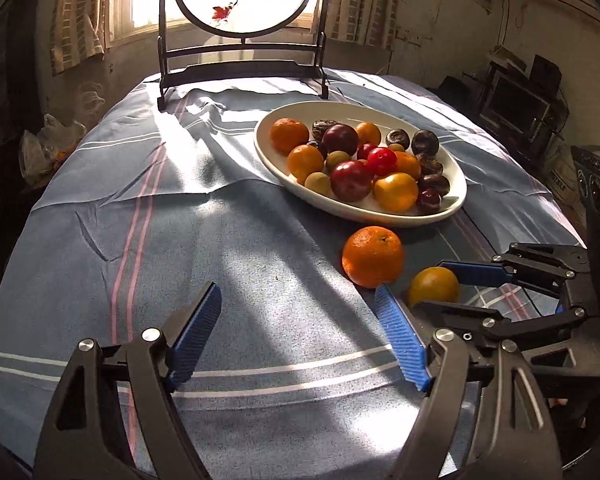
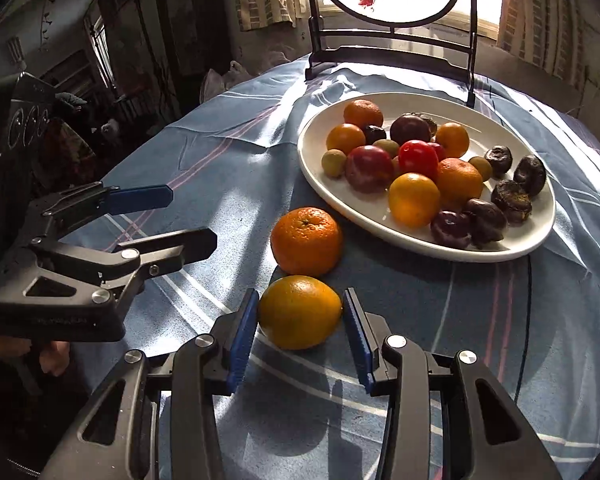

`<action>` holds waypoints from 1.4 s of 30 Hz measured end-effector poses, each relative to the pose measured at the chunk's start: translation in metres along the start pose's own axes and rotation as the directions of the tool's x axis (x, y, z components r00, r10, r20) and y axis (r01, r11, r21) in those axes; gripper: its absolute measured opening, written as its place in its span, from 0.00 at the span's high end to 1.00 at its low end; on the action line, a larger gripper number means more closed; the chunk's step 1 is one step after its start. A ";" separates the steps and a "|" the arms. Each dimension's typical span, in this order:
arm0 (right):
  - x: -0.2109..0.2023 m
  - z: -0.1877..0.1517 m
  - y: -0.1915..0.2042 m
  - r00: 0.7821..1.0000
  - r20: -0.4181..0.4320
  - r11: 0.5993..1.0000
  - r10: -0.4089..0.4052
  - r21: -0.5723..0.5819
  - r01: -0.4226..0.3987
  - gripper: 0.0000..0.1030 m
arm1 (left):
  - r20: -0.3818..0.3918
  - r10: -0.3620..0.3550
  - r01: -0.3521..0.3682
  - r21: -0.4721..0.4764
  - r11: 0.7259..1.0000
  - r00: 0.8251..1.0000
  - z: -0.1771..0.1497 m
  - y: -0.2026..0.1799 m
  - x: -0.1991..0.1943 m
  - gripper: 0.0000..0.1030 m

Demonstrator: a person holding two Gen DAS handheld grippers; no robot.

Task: Organize fruits
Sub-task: 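Grasp an orange with the left gripper while the right grasps a yellow grapefruit, then place the orange and grapefruit on the plate and release both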

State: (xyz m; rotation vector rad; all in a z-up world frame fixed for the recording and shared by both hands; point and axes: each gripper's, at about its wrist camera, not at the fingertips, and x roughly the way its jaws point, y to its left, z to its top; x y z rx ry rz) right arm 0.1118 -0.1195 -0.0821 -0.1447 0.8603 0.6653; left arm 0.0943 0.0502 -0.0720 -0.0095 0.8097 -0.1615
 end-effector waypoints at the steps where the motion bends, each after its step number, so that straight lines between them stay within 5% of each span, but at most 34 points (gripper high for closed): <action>1: -0.009 -0.005 -0.008 1.000 0.019 1.000 0.001 0.023 -0.001 0.59 | 0.000 -0.001 0.001 0.025 1.000 1.000 0.002 -0.009 0.002 0.26; 8: -0.054 -0.041 -0.075 0.996 0.065 0.981 -0.065 0.189 0.052 0.58 | -0.016 -0.003 0.006 0.164 0.986 1.000 0.020 -0.062 0.035 0.32; 9: -0.058 -0.044 -0.080 0.995 0.069 0.978 -0.069 0.201 0.054 0.58 | -0.041 -0.002 0.009 0.167 0.986 0.999 0.022 -0.063 0.045 0.44; 12: -0.067 -0.052 -0.091 0.994 0.082 0.974 -0.074 0.221 0.054 0.58 | -0.095 -0.024 0.035 0.113 0.993 0.995 0.027 -0.053 0.057 0.58; 17: -0.076 -0.052 -0.099 0.991 0.118 0.974 -0.056 0.223 0.028 0.58 | -0.061 -0.033 0.039 0.104 0.994 0.998 0.020 -0.054 0.039 0.58; 24: -0.070 0.002 -0.106 0.983 0.173 0.981 -0.054 0.194 0.019 0.58 | 0.060 -0.060 0.055 0.084 0.995 0.996 0.056 -0.054 0.013 0.58; 32: -0.029 0.090 -0.136 0.975 0.188 0.965 -0.120 0.252 0.070 0.57 | 0.057 -0.020 0.017 0.052 0.998 0.998 0.122 -0.047 0.066 0.57; 33: -0.023 0.097 -0.139 0.975 0.187 0.965 -0.117 0.253 0.067 0.56 | 0.049 -0.012 0.010 0.048 0.999 0.999 0.126 -0.045 0.073 0.55; 34: -0.018 0.102 -0.141 0.975 0.188 0.965 -0.119 0.254 0.069 0.50 | 0.045 -0.007 0.005 0.039 0.999 0.999 0.130 -0.043 0.078 0.42; 35: -0.016 0.106 -0.142 0.973 0.188 0.962 -0.131 0.260 0.079 0.33 | 0.045 -0.003 0.001 0.028 1.000 0.999 0.131 -0.041 0.079 0.33; 37: -0.021 0.106 -0.141 0.965 0.218 0.959 -0.145 0.269 0.083 0.25 | 0.075 0.010 -0.010 -0.004 1.000 0.997 0.131 -0.035 0.071 0.13; 40: -0.034 0.097 -0.131 0.966 0.225 0.966 -0.129 0.249 0.071 0.19 | 0.110 0.029 -0.027 -0.013 1.000 0.994 0.122 -0.031 0.051 0.07; 42: -0.047 0.084 -0.123 0.966 0.230 0.970 -0.114 0.236 0.058 0.06 | 0.114 0.049 -0.049 -0.006 0.999 0.992 0.111 -0.031 0.036 0.05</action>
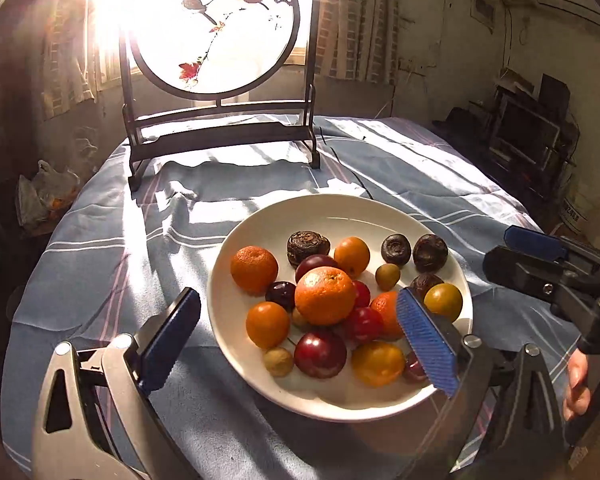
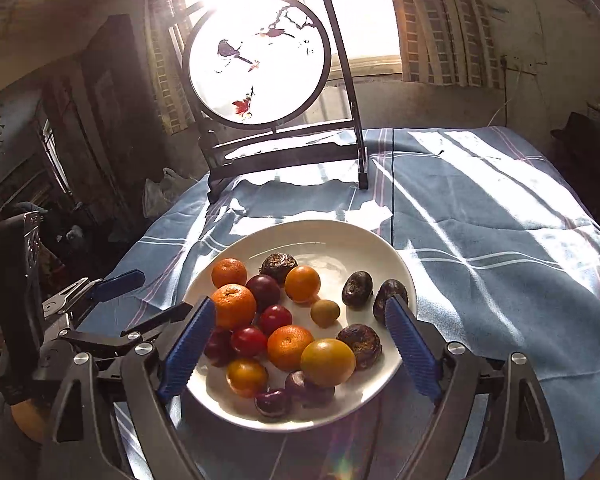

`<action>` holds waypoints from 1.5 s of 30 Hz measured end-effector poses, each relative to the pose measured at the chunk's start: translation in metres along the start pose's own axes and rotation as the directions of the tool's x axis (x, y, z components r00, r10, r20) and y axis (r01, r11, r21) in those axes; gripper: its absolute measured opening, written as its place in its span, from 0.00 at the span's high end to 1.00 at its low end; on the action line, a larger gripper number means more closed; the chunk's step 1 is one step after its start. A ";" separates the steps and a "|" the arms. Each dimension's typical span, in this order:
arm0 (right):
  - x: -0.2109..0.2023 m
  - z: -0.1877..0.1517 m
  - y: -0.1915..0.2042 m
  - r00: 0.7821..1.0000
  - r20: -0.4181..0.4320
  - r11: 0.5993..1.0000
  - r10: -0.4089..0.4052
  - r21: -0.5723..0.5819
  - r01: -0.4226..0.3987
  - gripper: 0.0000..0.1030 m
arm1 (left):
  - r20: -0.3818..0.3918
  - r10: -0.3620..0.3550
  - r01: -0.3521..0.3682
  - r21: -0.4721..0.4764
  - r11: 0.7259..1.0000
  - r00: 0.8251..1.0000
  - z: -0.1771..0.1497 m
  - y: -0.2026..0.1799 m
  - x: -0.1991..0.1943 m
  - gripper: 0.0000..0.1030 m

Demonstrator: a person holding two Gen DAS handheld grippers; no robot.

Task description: Organize fruits

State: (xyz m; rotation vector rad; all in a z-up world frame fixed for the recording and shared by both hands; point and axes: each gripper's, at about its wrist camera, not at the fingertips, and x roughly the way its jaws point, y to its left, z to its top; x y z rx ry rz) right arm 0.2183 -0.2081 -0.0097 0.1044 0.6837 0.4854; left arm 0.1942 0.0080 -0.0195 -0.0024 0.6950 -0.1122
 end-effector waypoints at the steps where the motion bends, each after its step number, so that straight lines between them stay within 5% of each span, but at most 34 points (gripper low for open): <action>1: -0.009 -0.007 0.002 1.000 0.001 1.000 0.002 -0.007 -0.002 0.04 | 0.003 -0.006 0.006 -0.002 1.000 1.000 -0.007 0.000 -0.010 0.05; 9: -0.095 -0.063 -0.003 0.999 0.027 0.999 -0.033 -0.023 0.034 0.04 | -0.043 0.005 -0.007 -0.034 0.999 0.999 -0.072 -0.006 -0.081 0.05; 24: -0.227 -0.125 -0.014 0.974 0.138 0.983 -0.178 -0.016 0.182 0.04 | 0.090 0.162 -0.155 -0.084 0.984 0.983 -0.117 -0.017 -0.207 0.05; 45: -0.229 -0.138 -0.020 0.976 0.127 0.984 -0.176 0.019 0.175 0.04 | 0.119 0.273 -0.265 -0.076 0.961 0.955 -0.119 -0.020 -0.218 0.05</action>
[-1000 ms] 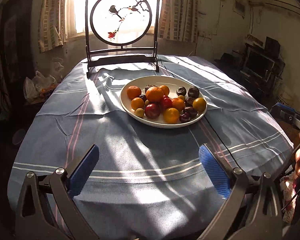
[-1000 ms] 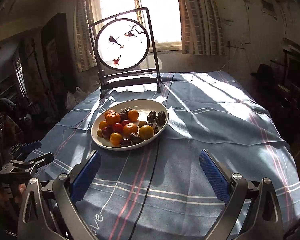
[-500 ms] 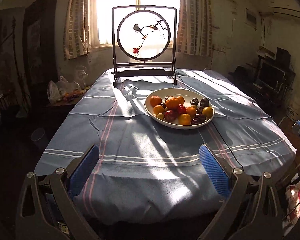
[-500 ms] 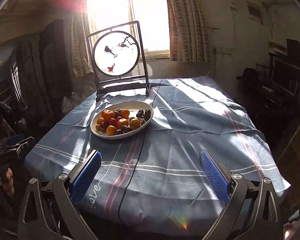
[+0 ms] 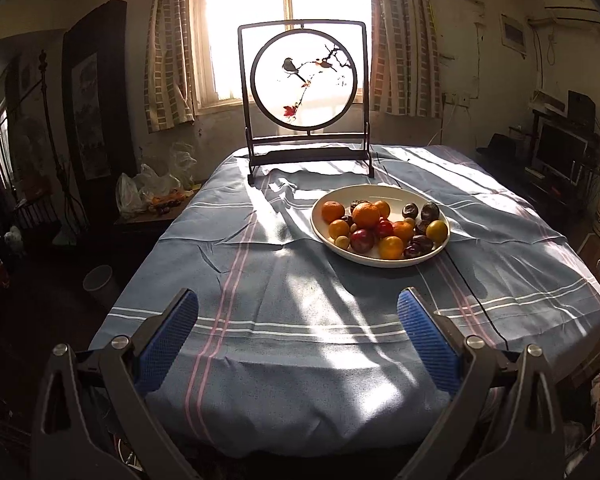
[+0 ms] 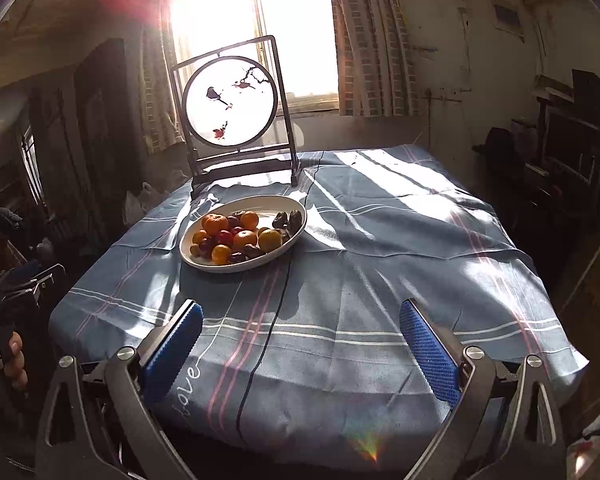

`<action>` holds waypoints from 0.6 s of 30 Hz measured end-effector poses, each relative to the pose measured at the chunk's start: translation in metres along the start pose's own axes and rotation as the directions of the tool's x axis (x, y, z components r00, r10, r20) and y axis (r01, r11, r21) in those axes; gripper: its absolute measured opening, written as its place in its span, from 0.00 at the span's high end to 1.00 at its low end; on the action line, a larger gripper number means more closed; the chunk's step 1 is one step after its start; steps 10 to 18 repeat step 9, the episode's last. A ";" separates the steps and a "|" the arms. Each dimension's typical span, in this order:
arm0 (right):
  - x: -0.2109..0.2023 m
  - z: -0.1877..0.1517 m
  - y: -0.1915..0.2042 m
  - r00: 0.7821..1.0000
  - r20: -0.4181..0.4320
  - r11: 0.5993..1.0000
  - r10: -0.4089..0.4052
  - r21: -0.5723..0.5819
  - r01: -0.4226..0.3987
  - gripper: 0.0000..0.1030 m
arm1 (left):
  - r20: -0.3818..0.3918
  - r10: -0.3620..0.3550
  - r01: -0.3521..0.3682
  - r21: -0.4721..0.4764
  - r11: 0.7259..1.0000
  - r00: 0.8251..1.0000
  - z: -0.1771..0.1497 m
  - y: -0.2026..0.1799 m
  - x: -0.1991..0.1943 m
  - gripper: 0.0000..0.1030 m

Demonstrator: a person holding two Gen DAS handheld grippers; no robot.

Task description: Organize fruits

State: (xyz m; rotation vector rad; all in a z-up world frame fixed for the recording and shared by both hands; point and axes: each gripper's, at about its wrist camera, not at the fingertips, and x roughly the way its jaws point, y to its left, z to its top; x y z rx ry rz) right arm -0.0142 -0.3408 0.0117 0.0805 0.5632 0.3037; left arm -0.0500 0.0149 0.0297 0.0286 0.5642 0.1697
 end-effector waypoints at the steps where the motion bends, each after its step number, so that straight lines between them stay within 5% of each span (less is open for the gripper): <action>1: 0.001 0.000 0.000 1.000 -0.001 1.000 0.001 0.000 -0.001 0.04 | -0.003 -0.004 0.004 0.002 1.000 1.000 0.000 0.000 0.000 0.05; 9: 0.001 -0.001 -0.002 1.000 0.004 1.000 -0.015 0.004 0.015 0.04 | -0.041 -0.074 0.073 -0.037 0.997 0.996 0.001 0.006 0.010 0.05; 18: 0.001 -0.001 -0.002 1.000 0.004 1.000 -0.015 0.004 0.015 0.04 | -0.041 -0.074 0.073 -0.037 0.997 0.996 0.001 0.006 0.010 0.05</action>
